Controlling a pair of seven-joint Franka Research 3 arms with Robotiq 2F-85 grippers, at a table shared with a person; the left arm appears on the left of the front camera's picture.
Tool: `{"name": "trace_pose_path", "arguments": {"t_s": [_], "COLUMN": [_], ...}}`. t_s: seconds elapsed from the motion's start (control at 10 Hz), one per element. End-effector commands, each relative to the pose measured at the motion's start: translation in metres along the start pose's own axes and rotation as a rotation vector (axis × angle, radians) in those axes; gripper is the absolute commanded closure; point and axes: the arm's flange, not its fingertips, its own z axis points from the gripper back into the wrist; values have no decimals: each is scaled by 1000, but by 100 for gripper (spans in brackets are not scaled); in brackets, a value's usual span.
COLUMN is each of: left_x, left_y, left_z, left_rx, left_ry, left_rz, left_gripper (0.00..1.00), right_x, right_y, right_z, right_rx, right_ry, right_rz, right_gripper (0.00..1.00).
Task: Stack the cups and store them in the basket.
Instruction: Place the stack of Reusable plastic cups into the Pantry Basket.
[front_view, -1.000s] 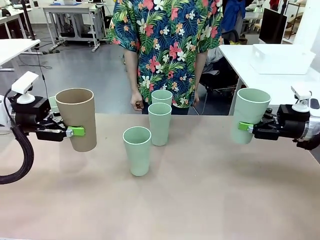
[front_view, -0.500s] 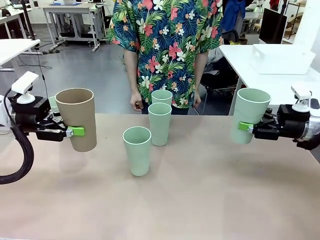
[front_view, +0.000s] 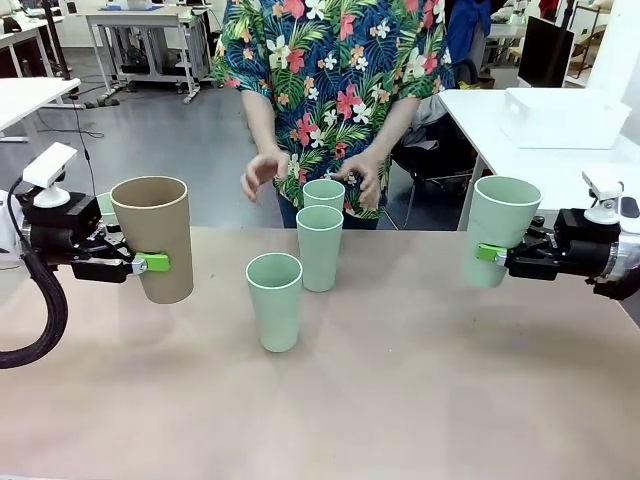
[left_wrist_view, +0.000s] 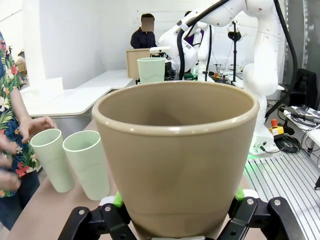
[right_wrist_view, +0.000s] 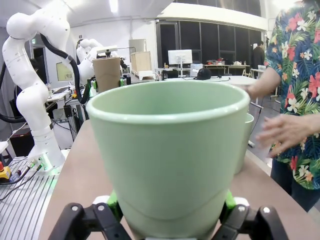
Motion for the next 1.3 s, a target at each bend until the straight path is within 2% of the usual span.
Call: {"name": "trace_pose_path", "arguments": {"t_s": [0.0, 1.2], "left_x": [1, 1], "left_y": [0, 0], "left_z": [-1, -1], "left_rx": [-3, -3], "left_ry": [-8, -8], "left_rz": [1, 1], "left_gripper": [15, 15], "right_x": [2, 2], "right_y": [0, 0], "right_z": [0, 0], "right_rx": [5, 5], "right_ry": [-13, -13], "right_rz": [17, 17], "right_gripper": [16, 16]}}
